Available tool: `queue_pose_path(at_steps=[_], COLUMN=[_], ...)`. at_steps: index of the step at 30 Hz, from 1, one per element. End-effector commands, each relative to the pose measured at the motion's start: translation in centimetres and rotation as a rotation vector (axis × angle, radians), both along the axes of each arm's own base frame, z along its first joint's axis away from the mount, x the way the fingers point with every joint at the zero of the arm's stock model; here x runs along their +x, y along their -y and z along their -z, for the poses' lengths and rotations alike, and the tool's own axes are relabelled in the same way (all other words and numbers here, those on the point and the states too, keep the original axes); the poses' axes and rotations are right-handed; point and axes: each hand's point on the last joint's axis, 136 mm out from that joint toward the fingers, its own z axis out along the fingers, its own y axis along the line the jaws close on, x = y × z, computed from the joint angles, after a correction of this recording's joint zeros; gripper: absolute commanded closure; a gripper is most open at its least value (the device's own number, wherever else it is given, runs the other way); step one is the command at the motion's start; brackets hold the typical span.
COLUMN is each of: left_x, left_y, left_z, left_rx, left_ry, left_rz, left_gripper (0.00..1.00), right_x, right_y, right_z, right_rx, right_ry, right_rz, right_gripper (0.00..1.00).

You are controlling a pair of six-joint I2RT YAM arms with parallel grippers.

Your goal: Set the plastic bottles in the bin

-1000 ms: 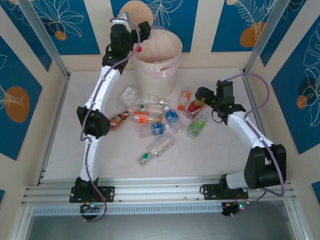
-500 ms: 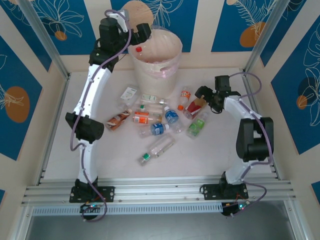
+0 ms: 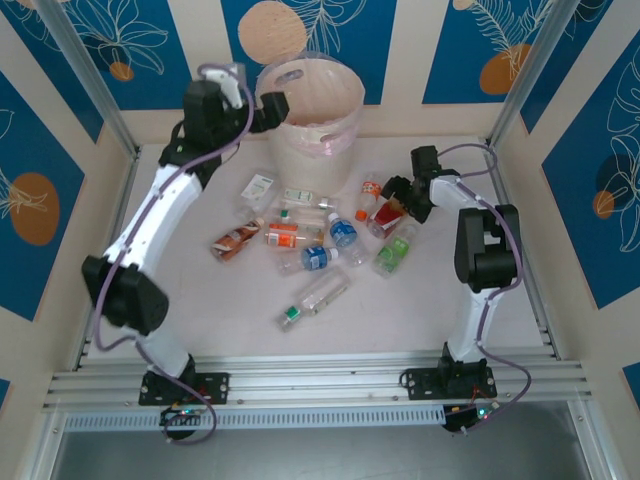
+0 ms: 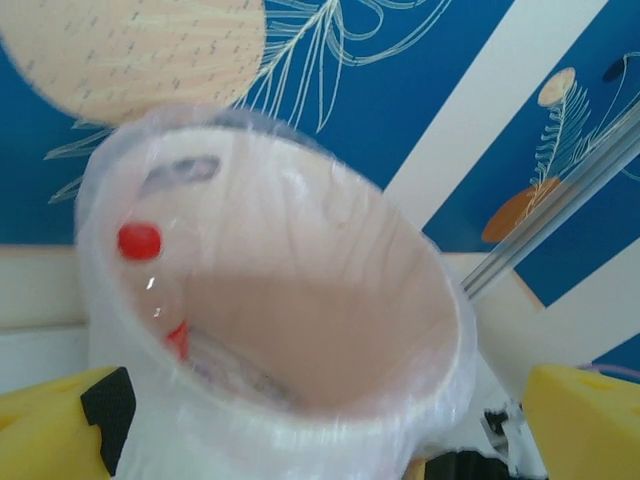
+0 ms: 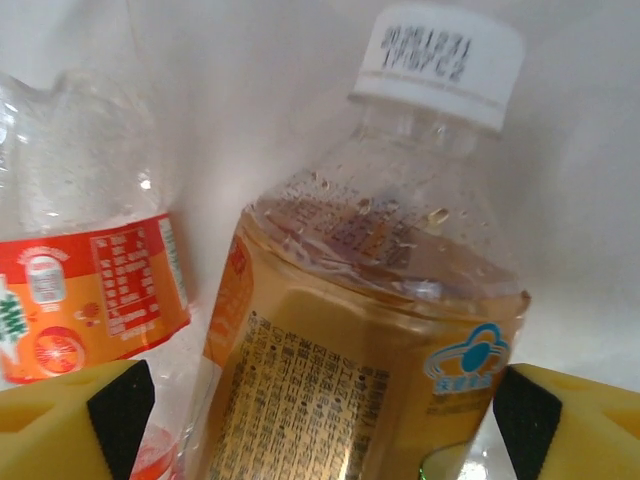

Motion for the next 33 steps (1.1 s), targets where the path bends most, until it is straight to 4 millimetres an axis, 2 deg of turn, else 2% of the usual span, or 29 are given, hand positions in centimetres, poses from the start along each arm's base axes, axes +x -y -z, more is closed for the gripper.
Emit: queue_pose_path(at_steps=[1, 4, 7, 10, 13, 16, 20, 27, 33], left_x=[-1.6, -2.8, -4.5, -6.0, -7.3, -8.3, -8.6, -8.5, -8.5], left_y=[-1.8, -2.6, -3.1, -4.3, -5.9, -6.9, -8.1, -8.8, -9.2], left_z=[-3.1, 0.5, 5.0, 10.0, 13.2, 14.6, 15.5, 17.1, 17.7], left_rx=[-0.116, -0.128, -0.16, -0.105, -0.026, 0.025, 0.054, 0.069, 0.075], left_ry=[0.17, 0.078, -0.003, -0.109, -0.193, -0.214, -0.219, -0.257, -0.276], left_rz=[-0.085, -0.111, -0.117, -0.159, -0.211, -0.23, -0.273, -0.294, -0.297], left_gripper=[0.0, 0.0, 0.0, 0.0, 0.0, 0.0, 0.0, 0.0, 0.0], right_x=[0.3, 0.5, 0.7, 0.9, 1.5, 1.9, 2.2, 1.9, 1.3], right_y=[0.2, 0.4, 0.5, 0.6, 0.6, 0.6, 0.1, 0.7, -0.3], right_z=[0.8, 1.4, 1.8, 2.0, 1.5, 0.1, -3.0, -10.2, -16.5], right_rx=[-0.027, -0.047, -0.062, -0.075, -0.075, -0.066, -0.037, -0.079, -0.062], right_ry=[-0.028, -0.024, -0.015, -0.006, 0.032, 0.078, 0.193, 0.402, 0.59], right_rz=[0.034, 0.041, 0.048, 0.047, 0.046, 0.048, 0.054, 0.05, 0.012], right_gripper=[0.12, 0.18, 0.24, 0.28, 0.35, 0.39, 0.43, 0.45, 0.45])
